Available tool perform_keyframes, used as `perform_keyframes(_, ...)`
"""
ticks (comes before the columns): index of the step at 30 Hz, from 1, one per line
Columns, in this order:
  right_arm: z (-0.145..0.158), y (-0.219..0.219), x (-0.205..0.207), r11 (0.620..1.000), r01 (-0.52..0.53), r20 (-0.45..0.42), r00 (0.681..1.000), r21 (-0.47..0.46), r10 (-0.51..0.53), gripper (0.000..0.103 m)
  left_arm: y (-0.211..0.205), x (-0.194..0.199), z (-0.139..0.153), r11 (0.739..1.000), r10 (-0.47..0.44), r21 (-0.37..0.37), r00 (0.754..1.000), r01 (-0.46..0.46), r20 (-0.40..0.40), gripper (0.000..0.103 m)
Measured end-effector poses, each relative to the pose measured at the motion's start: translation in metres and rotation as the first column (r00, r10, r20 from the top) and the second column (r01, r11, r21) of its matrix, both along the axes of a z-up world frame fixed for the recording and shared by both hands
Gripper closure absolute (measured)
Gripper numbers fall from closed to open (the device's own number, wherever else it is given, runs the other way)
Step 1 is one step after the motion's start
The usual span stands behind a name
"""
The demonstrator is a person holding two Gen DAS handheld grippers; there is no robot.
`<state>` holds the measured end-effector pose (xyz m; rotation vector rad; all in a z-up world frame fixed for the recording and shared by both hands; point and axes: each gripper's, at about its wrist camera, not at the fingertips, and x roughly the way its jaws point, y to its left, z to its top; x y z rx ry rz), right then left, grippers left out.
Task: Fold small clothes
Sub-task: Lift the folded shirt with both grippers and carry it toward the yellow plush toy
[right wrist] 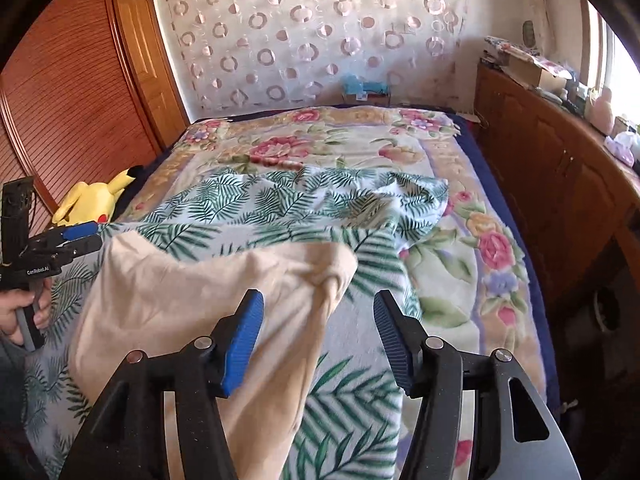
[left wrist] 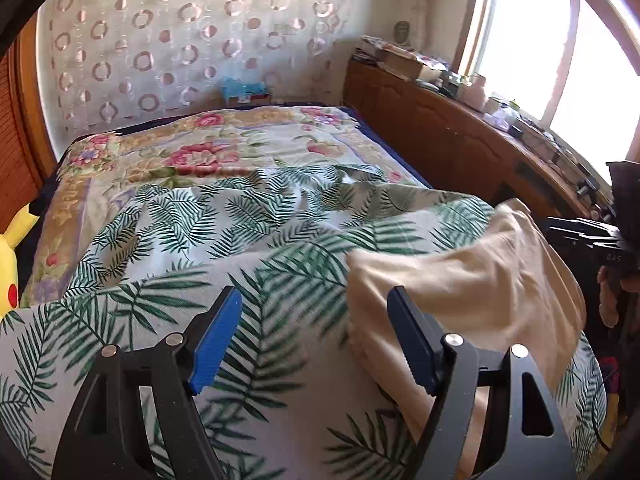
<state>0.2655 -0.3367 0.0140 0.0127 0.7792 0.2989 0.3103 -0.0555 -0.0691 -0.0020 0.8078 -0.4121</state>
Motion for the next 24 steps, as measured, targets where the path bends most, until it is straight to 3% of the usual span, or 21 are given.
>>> perform_keyframes(2,-0.007,0.001,-0.003,1.000,-0.015,-0.016,1.000,0.012,0.016,0.034,-0.004,-0.007,-0.002,0.999,-0.030,-0.020,0.999,0.029,-0.014,0.027)
perform_keyframes(6,-0.028,0.005,0.009,1.000,-0.011,-0.063,0.998,-0.021,0.010,0.033,-0.014,-0.012,-0.008,0.995,-0.073,-0.065,0.996,0.069,-0.055,0.027)
perform_keyframes(11,-0.039,0.005,0.025,0.999,-0.029,-0.092,0.995,0.020,0.031,0.033,-0.028,-0.005,-0.028,0.993,-0.096,-0.077,0.986,0.087,-0.133,0.027)
perform_keyframes(18,-0.046,0.010,0.029,0.996,-0.085,-0.063,0.994,0.017,0.086,0.033,-0.042,-0.003,-0.030,0.991,-0.124,-0.072,0.984,0.116,-0.125,0.027)
perform_keyframes(19,-0.049,0.011,0.028,0.996,-0.092,-0.055,0.994,0.007,0.092,0.033,-0.044,-0.003,-0.030,0.990,-0.129,-0.069,0.984,0.121,-0.122,0.030)
perform_keyframes(22,-0.051,0.015,0.025,0.990,-0.138,-0.050,0.989,0.009,0.138,0.055,-0.046,-0.002,-0.030,0.989,-0.134,-0.071,0.984,0.126,-0.118,0.051)
perform_keyframes(23,-0.053,0.014,0.025,0.987,-0.157,-0.054,0.986,0.021,0.158,0.067,-0.045,-0.002,-0.030,0.989,-0.133,-0.079,0.984,0.124,-0.121,0.062)
perform_keyframes(24,-0.053,0.013,0.025,0.984,-0.175,-0.056,0.983,0.035,0.177,0.072,-0.043,-0.001,-0.031,0.986,-0.143,-0.099,0.981,0.131,-0.132,0.079)
